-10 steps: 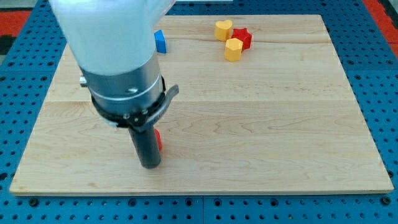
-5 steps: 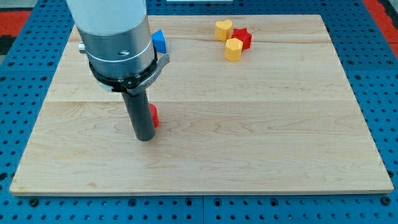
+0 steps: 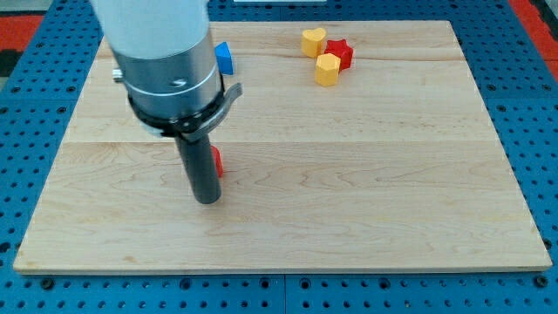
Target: Push the red circle closer to the yellow heart
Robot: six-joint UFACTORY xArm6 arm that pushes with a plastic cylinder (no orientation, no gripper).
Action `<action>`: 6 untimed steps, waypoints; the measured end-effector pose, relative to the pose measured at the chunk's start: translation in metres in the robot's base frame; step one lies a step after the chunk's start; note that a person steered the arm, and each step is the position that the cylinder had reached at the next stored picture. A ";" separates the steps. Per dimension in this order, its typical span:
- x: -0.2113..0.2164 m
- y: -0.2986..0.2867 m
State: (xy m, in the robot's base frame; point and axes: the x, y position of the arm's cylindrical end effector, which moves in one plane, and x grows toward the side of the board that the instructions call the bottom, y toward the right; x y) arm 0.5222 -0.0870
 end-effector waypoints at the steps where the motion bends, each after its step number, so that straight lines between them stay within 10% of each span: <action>1: -0.016 -0.012; 6: -0.078 -0.017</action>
State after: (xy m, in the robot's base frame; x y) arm 0.4440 -0.1041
